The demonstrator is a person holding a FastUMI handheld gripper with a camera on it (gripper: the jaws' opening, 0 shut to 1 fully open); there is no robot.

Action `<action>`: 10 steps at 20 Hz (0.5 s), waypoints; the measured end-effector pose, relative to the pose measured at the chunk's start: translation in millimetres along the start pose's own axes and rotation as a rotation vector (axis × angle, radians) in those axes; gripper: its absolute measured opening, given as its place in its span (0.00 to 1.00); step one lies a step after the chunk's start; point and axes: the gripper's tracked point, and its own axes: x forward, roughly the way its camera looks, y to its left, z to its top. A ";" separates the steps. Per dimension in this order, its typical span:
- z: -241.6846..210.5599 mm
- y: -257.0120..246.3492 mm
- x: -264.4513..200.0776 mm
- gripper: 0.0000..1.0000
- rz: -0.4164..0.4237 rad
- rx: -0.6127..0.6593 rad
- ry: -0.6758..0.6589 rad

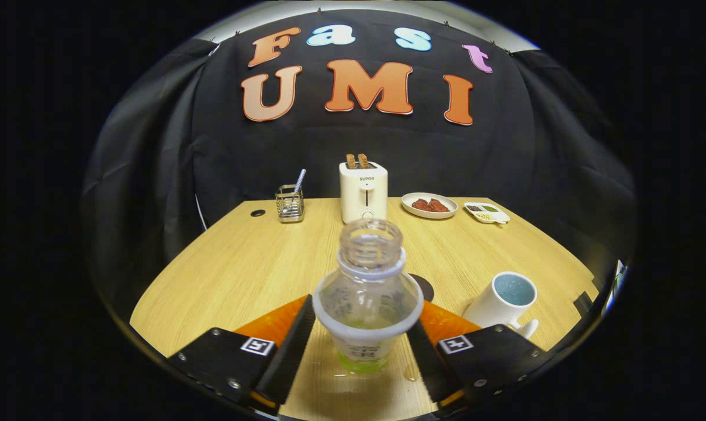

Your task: Take the bottle from table, then pour the juice into the cup, finally place the bottle on the coaster

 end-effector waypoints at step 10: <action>34.5 -0.5 -8.1 0.62 0.044 0.160 -0.076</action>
